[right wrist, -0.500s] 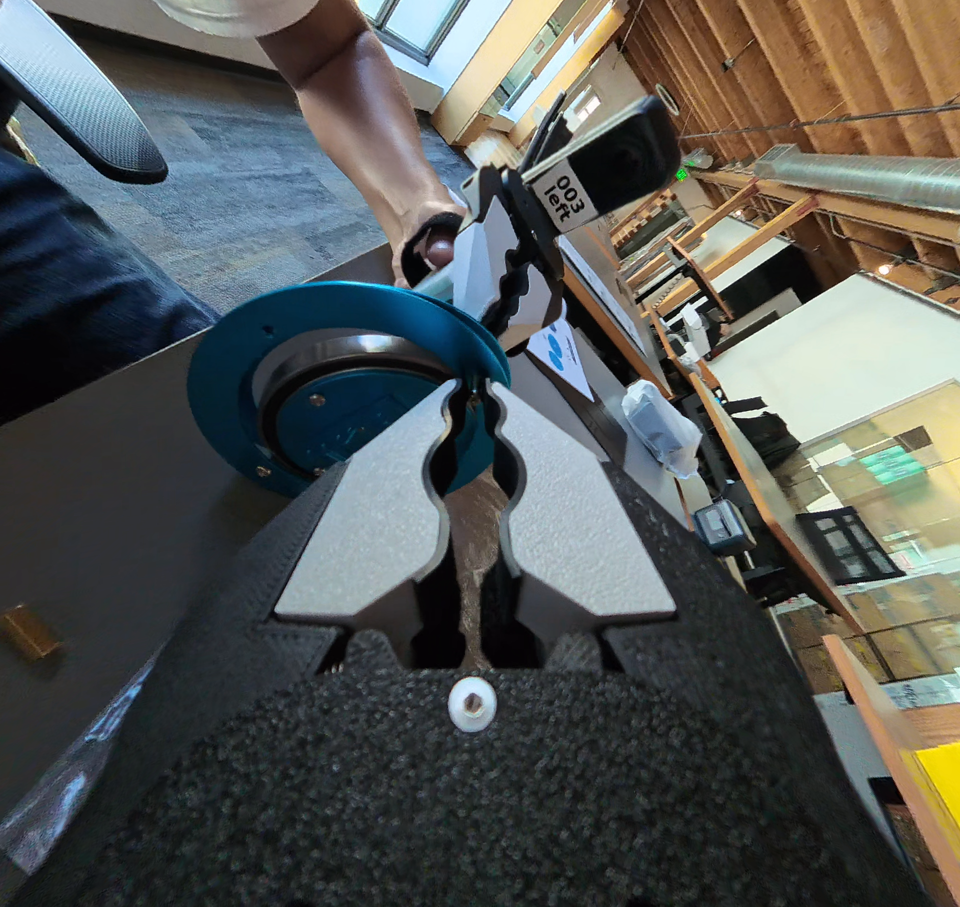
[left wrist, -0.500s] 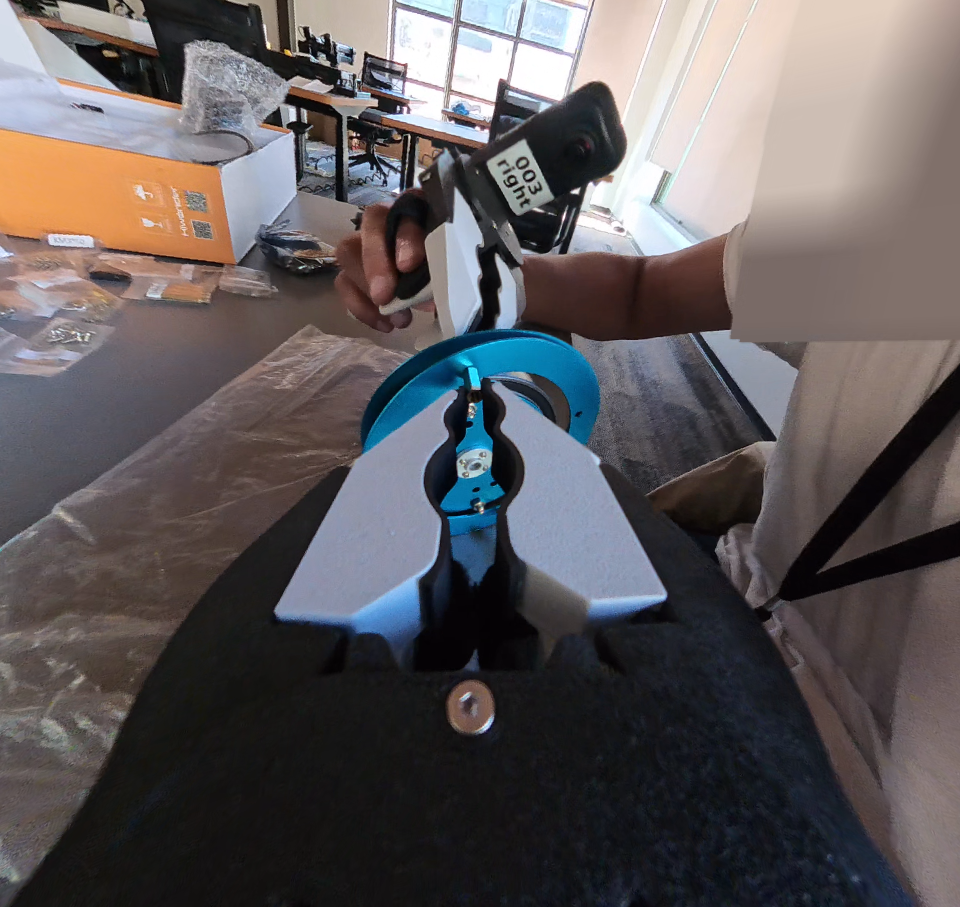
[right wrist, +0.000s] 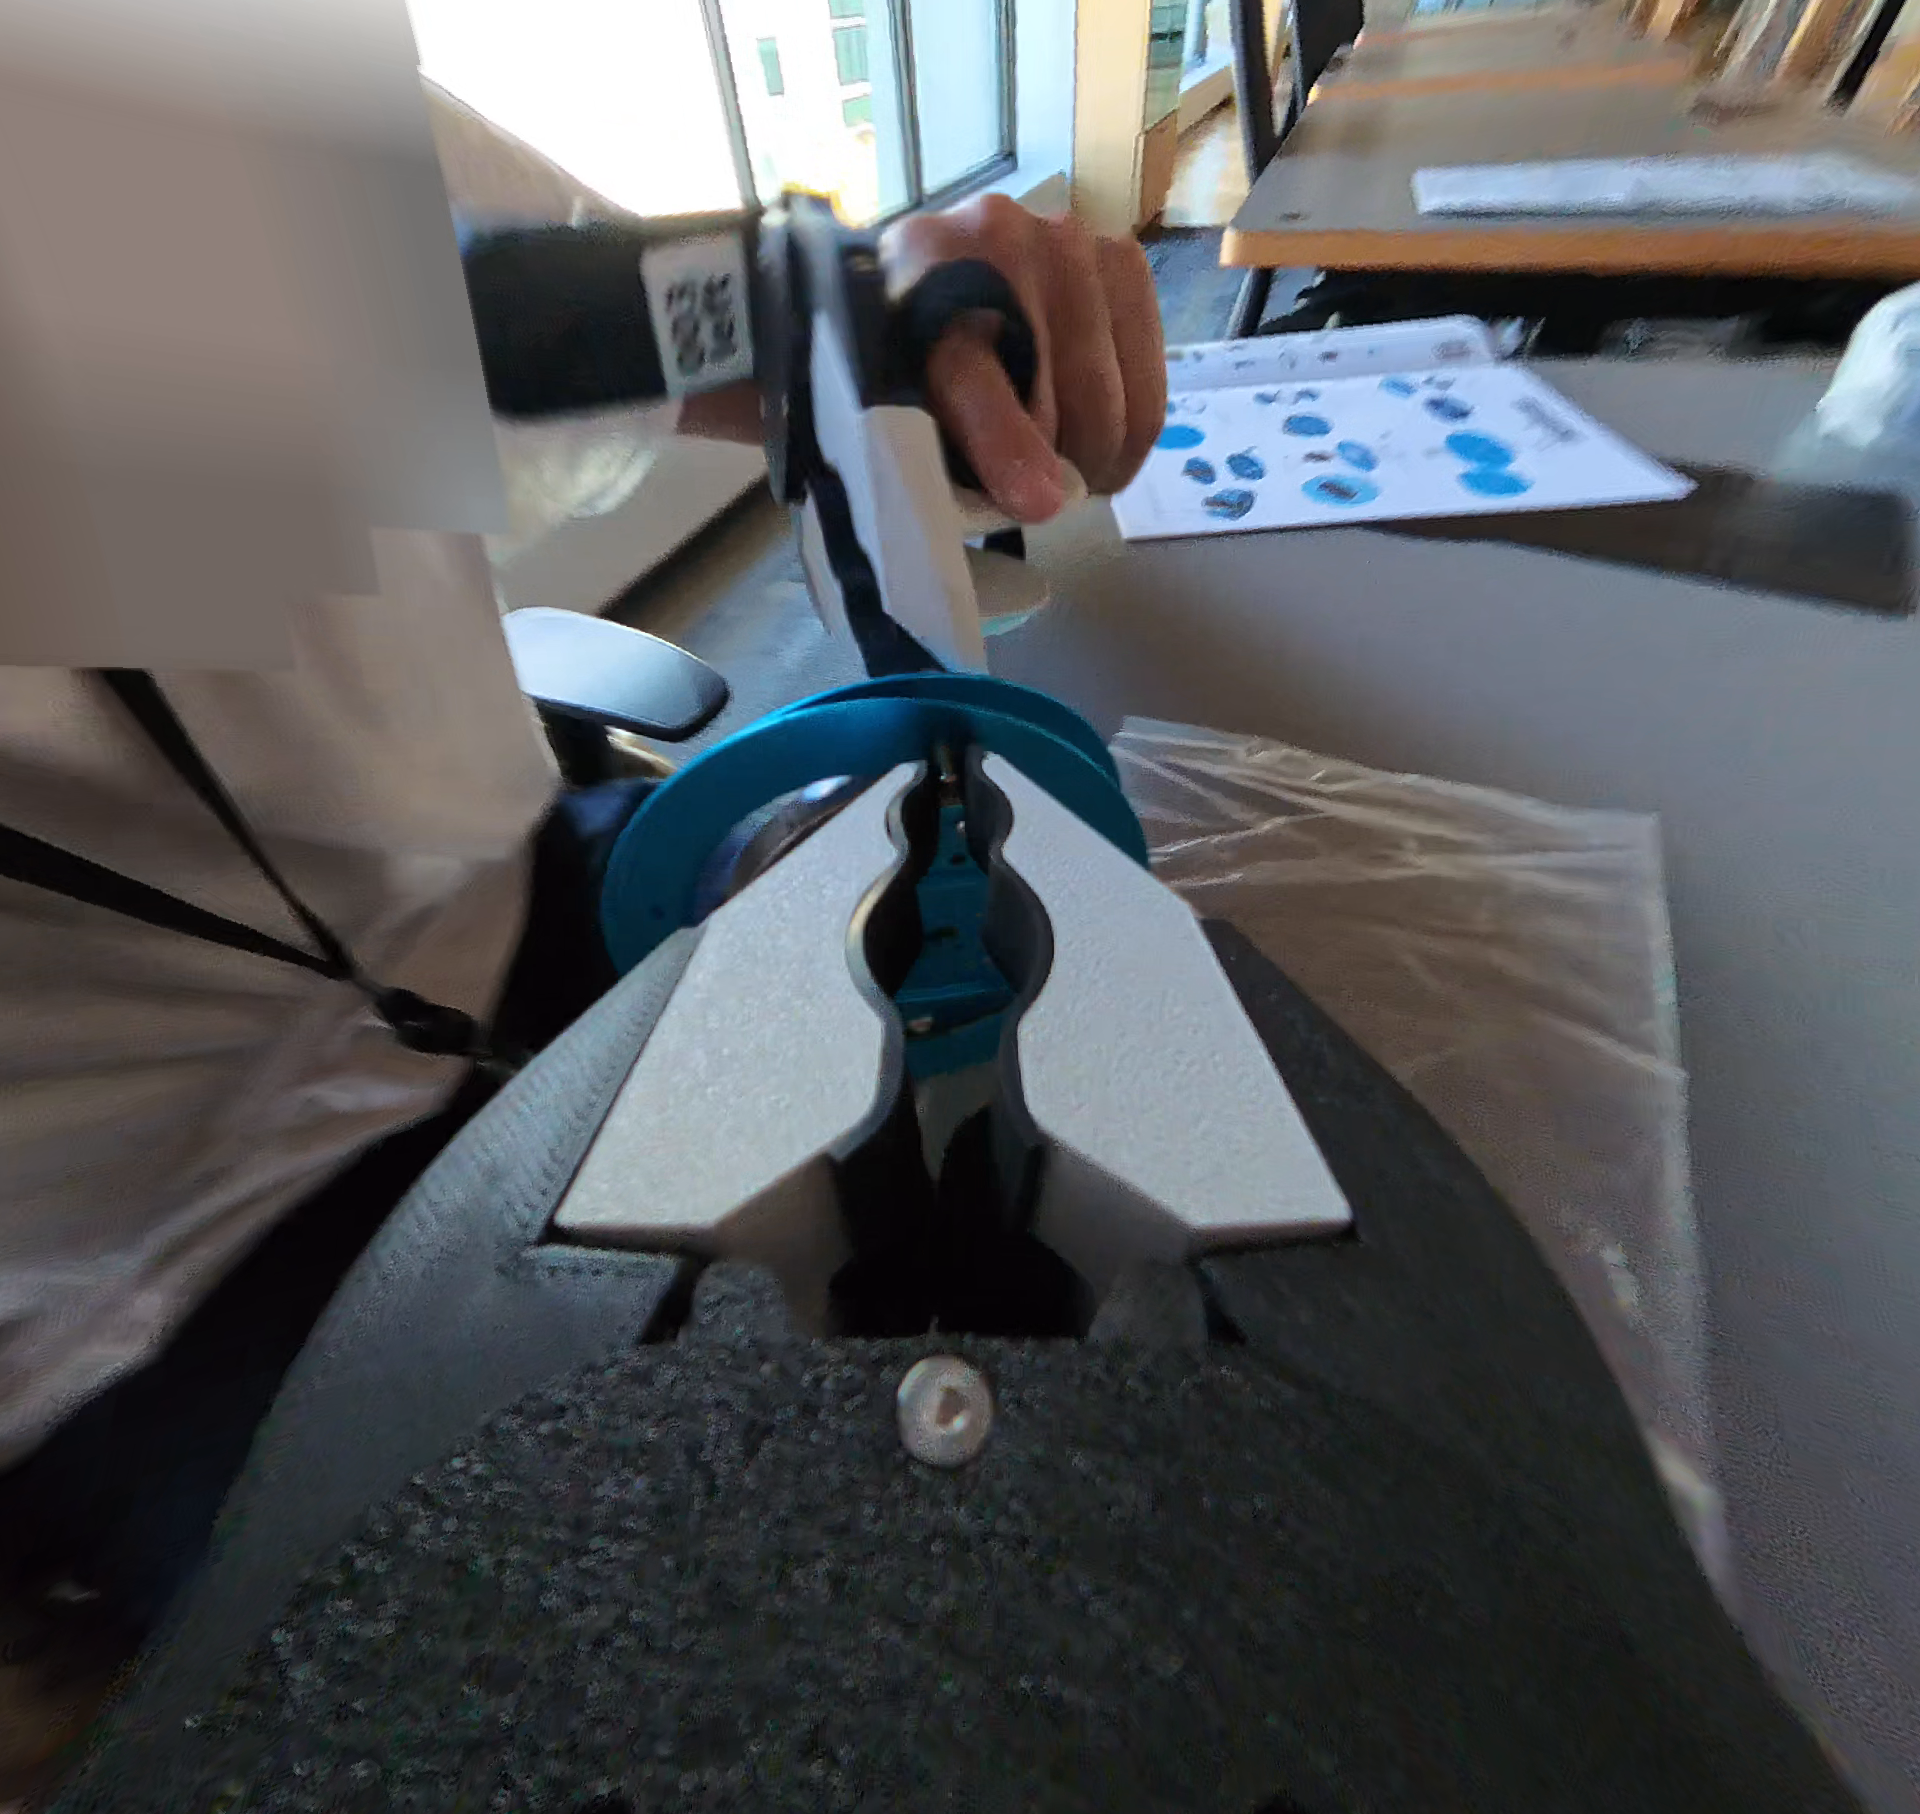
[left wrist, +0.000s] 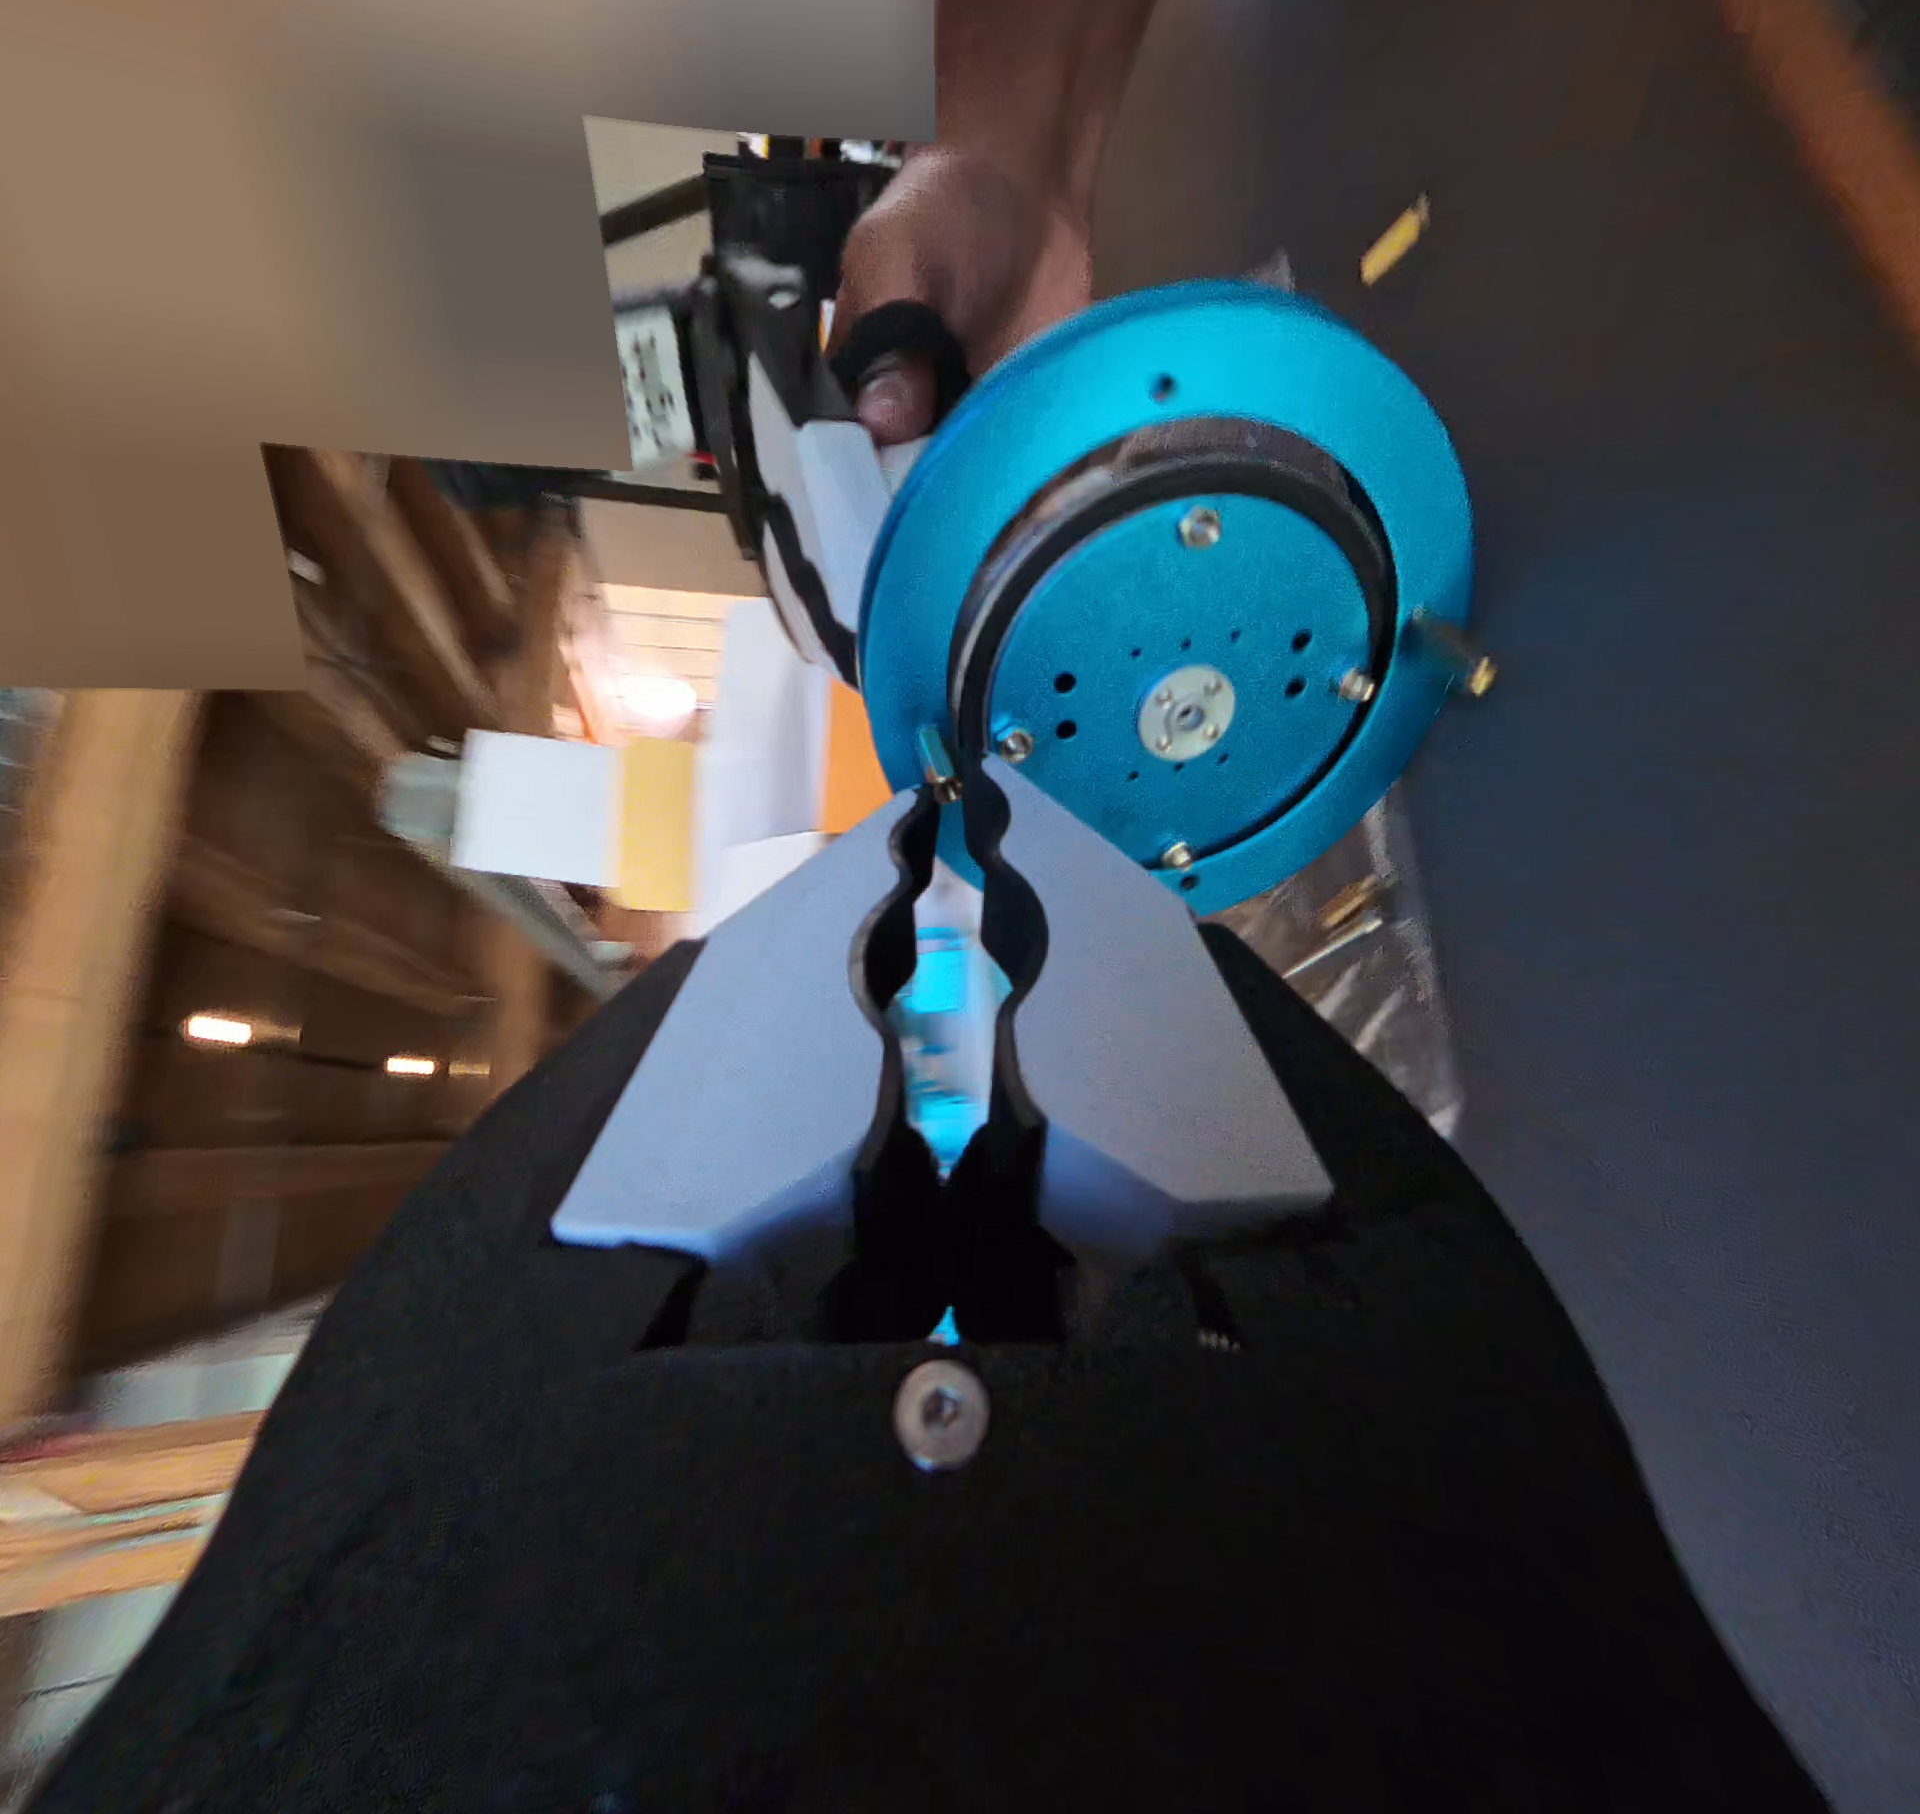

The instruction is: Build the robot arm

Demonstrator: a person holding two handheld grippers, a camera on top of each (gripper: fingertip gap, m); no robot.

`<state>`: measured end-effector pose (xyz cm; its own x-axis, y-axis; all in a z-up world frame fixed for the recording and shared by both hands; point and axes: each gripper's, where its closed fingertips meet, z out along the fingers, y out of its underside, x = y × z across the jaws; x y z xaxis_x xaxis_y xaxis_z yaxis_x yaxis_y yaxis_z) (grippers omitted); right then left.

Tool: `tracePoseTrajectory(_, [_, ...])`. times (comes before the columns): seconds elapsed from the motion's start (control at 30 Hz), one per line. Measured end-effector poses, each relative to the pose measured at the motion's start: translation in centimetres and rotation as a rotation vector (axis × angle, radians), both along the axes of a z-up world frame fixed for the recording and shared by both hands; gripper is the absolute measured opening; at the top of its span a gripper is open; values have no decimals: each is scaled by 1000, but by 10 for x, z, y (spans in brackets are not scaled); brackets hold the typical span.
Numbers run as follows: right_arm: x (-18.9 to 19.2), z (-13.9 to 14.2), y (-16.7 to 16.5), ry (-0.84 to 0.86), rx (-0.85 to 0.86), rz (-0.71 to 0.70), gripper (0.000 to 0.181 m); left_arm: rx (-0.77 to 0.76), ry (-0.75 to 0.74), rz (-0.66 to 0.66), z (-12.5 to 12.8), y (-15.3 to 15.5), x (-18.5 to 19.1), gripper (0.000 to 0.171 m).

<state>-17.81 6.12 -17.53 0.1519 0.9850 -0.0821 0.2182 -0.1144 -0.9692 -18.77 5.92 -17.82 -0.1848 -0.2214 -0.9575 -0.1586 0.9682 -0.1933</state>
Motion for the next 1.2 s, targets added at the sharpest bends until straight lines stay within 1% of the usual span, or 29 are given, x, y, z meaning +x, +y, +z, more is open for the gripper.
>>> tracePoseTrajectory(0.1, [0, -1, 2, 61, -267, 20, 3, 388, -36, 37, 2, 3, 0, 4])
tracePoseTrajectory(0.17, [0, -1, 5, 118, -467, 27, 3, 575, -62, 70, 2, 7, 0, 2])
tracePoseTrajectory(0.23, [0, -2, 11, 170, -666, 7, 3, 693, -77, 108, 2, 15, 0, 2])
tracePoseTrajectory(0.27, [-1, -1, 11, 195, -752, 13, 3, 719, -88, 113, 2, 16, -1, 2])
tracePoseTrajectory(0.3, [-2, -1, 11, 214, -796, 16, 3, 713, -96, 122, 2, 16, -2, 1])
tracePoseTrajectory(0.33, [-2, -1, 11, 218, -796, 13, 4, 673, -99, 137, 2, 17, -2, 1])
tracePoseTrajectory(0.4, [-3, 0, 10, 189, -705, 13, 3, 500, -101, 161, 2, 18, -3, 2])
tracePoseTrajectory(0.47, [-3, -1, 11, 160, -601, -10, 3, 254, -94, 203, 0, 21, -5, 4])
tracePoseTrajectory(0.53, [-5, -1, 8, 145, -539, 2, 4, -39, -101, 195, 0, 15, -8, 7])
tracePoseTrajectory(0.6, [-5, -1, 7, 128, -452, -2, 4, -419, -83, 192, -3, 8, -10, 16])
tracePoseTrajectory(0.67, [-2, -2, 11, 110, -335, -33, 3, -859, -54, 197, -4, 5, -10, 23])
tracePoseTrajectory(0.73, [1, -4, 14, 84, -259, -51, 4, -1303, -27, 179, -4, 2, -11, 24])
tracePoseTrajectory(0.77, [3, -4, 15, 73, -220, -58, 4, -1499, -38, 153, 0, 3, -11, 23])
tracePoseTrajectory(0.8, [4, -5, 15, 62, -183, -62, 3, -1666, -55, 118, 5, 5, -11, 23])
tracePoseTrajectory(0.83, [5, -5, 16, 53, -148, -66, 3, -1796, -72, 78, 9, 6, -12, 22])
tracePoseTrajectory(0.87, [6, -5, 16, 43, -116, -73, 4, -1887, -81, 51, 11, 8, -12, 22])
tracePoseTrajectory(0.97, [5, -4, 16, 21, -17, -82, 4, -2065, -88, 22, 7, 13, -10, 22])
tracePoseTrajectory(1.07, [3, -3, 13, -9, 123, -86, 4, -2259, -49, -49, 9, 12, -7, 19])
tracePoseTrajectory(1.17, [1, -2, 11, -55, 302, -97, 3, -2367, -10, -50, 5, 11, -4, 16])
tracePoseTrajectory(1.2, [1, -3, 11, -77, 350, -105, 3, -2409, 0, -67, 5, 10, -3, 12])
